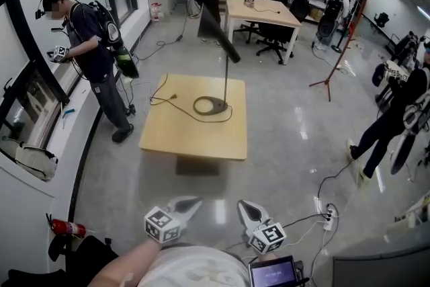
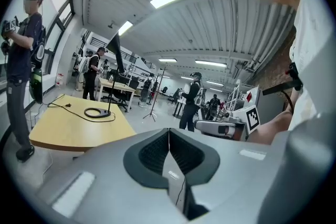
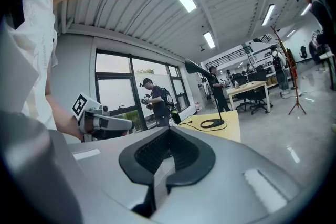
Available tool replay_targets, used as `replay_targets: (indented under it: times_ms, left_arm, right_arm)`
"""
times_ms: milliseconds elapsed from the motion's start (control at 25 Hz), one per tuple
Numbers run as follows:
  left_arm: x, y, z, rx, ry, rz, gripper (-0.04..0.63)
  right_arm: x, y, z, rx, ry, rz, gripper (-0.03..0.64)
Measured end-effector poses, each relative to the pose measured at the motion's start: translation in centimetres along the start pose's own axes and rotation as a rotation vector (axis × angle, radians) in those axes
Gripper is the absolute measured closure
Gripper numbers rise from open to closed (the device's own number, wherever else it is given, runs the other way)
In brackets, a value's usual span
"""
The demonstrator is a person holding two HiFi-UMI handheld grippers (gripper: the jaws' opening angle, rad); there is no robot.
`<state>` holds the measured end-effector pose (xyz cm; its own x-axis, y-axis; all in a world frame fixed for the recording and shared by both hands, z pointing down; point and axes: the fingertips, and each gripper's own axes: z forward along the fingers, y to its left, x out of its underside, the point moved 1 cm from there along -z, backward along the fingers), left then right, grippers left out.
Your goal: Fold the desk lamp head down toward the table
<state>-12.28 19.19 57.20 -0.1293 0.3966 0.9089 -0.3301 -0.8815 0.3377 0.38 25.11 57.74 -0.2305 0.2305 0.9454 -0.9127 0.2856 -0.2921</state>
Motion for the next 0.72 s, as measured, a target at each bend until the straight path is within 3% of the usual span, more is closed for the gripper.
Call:
replay_targets:
  times_ms: [200, 400, 720]
  left_arm:
    - [0.7, -1.8, 2.0, 0.016, 0.013, 0.003, 0.591]
    - [0.4, -3.4, 3.7, 0.007, 0.003, 0.022, 0.591]
    - [-0.1, -2.5, 4.4, -0.04, 0.003, 0.013, 0.591]
  right_arm:
    - [-0.1, -1.9, -1.8, 0.025, -0.009, -0.004, 0.606]
    - [-0.2, -2.7, -3.6, -0.022, -0.012, 0.032, 0.606]
    - [-0.8, -4.1, -2.3, -0.068, -0.002, 0.073, 0.607]
